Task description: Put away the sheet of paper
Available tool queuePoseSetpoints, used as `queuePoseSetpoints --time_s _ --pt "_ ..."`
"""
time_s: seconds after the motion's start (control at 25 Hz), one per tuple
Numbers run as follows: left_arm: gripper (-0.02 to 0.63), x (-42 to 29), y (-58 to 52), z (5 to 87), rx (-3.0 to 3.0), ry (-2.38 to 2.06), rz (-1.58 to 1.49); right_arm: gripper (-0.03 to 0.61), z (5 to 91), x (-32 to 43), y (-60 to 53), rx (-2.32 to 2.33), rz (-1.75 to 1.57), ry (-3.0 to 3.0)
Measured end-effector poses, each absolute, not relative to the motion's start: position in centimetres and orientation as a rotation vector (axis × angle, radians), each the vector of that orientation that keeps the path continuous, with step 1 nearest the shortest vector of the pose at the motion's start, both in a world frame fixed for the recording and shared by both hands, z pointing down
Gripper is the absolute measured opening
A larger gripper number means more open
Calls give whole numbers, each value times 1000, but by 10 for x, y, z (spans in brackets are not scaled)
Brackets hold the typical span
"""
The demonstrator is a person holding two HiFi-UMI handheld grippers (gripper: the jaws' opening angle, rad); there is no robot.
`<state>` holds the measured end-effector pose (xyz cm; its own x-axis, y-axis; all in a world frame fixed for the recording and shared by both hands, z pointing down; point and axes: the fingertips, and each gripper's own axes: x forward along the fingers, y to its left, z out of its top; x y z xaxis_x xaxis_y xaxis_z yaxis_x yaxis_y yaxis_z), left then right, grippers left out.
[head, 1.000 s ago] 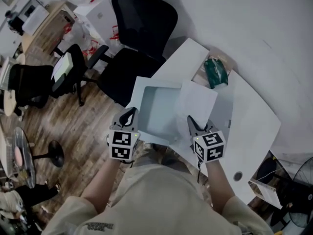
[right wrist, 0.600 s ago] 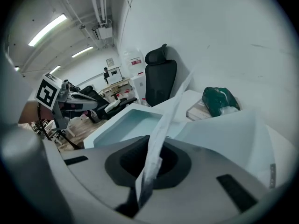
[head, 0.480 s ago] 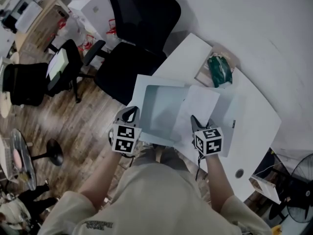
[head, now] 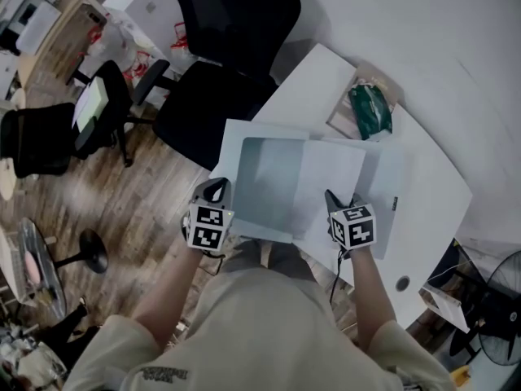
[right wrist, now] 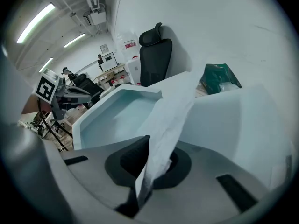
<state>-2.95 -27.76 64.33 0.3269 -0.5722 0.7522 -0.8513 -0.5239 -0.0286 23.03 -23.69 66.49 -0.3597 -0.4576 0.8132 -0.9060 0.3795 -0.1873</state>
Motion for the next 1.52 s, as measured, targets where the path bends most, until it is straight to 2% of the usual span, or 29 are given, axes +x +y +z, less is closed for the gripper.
queuePoseSetpoints --time_s 0.64,1.52 --pt "23 -40 -271 676 2182 -1206 1133 25 690 228 -242 1152 952 -1943" --pt "23 -47 -272 681 2125 -1182 1051 25 705 146 -267 1041 1012 -2029"
